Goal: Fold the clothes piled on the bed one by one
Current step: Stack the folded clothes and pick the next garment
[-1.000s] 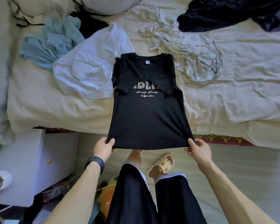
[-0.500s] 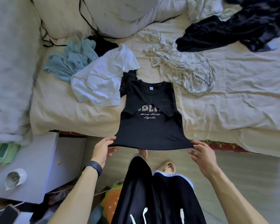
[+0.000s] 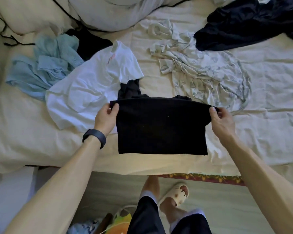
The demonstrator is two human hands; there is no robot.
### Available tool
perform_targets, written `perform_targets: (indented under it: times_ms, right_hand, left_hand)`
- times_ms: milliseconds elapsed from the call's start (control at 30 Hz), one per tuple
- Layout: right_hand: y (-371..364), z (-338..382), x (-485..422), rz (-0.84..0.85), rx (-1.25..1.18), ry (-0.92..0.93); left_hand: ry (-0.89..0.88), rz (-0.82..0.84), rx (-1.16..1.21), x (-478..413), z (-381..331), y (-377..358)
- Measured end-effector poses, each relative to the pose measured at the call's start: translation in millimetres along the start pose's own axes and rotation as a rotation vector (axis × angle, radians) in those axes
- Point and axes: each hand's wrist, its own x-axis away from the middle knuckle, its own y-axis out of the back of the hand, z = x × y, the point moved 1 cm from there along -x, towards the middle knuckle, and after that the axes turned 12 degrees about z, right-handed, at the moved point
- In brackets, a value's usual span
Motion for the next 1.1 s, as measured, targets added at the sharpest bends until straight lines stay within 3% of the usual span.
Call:
perform_targets:
  times_ms: [233,700,967,1100]
  right_hand:
    - [-27.2,-3.7,-65.9,-0.04,0.085,-0.049]
    - [-25.7,6.3,-93.0,-0.086,0.22,-0.084]
    - [-23.5,-29.8,-5.7,0.056,0.029,-0.188]
    - [-18.1,-76.6,54.5,0.135,-0.044,-0.304]
  left_hand:
    - [0.086,-0.05,-0.077,-74.3,16.9,-25.5]
    - [0.068,-0.084,-0.164,-86.6,6.3,-24.7]
    - [0.144,-0.151,-0.027,-10.3,26.7,-45.9]
    - [0.306,-0.107,0.011,49.7,69.7,-61.3]
